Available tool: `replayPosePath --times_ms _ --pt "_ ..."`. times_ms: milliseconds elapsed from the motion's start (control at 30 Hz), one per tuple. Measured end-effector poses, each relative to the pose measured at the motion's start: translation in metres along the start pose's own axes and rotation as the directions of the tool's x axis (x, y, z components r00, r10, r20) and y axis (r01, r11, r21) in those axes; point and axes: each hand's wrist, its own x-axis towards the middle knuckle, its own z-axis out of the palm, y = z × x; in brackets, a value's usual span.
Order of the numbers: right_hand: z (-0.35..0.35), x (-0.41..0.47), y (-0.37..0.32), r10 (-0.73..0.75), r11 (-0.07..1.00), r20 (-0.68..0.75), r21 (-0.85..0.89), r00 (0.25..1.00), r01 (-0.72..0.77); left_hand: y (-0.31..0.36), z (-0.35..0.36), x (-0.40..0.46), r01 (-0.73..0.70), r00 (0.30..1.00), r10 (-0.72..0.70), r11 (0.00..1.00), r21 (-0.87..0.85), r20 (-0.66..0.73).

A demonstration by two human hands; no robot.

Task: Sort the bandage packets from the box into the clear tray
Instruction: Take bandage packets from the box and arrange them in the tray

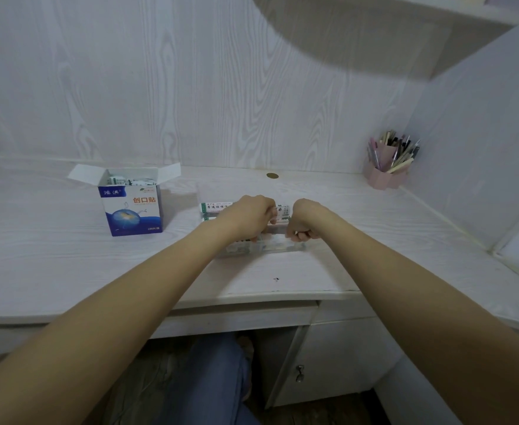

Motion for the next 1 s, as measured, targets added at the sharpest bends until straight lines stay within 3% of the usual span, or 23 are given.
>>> replayPosePath --times_ms 233,467,633,800,1000 --pt "0.0 0.0 0.005 -0.071 0.996 0.023 0.056 0.997 0.07 0.002 0.0 0.0 0.003 1.0 -0.003 1.0 0.005 0.0" --pt "-0.002 -0.008 0.004 -0.092 0.996 0.094 0.005 0.991 0.092 0.004 -0.001 -0.001 0.011 1.0 -0.011 1.0 0.014 0.0" --pt "-0.002 -0.011 0.009 -0.079 0.993 0.089 0.099 0.993 0.07 0.005 -0.001 -0.002 0.017 1.0 -0.017 1.0 0.015 0.001" --pt "0.006 -0.01 0.01 -0.071 0.99 -0.093 0.115 0.993 0.082 0.005 -0.002 -0.003 0.013 1.0 -0.013 1.0 0.007 0.005" --pt "0.01 -0.009 0.015 -0.114 0.951 -0.263 0.251 0.958 0.182 0.005 -0.003 -0.004 0.013 1.0 -0.013 1.0 0.003 0.01"
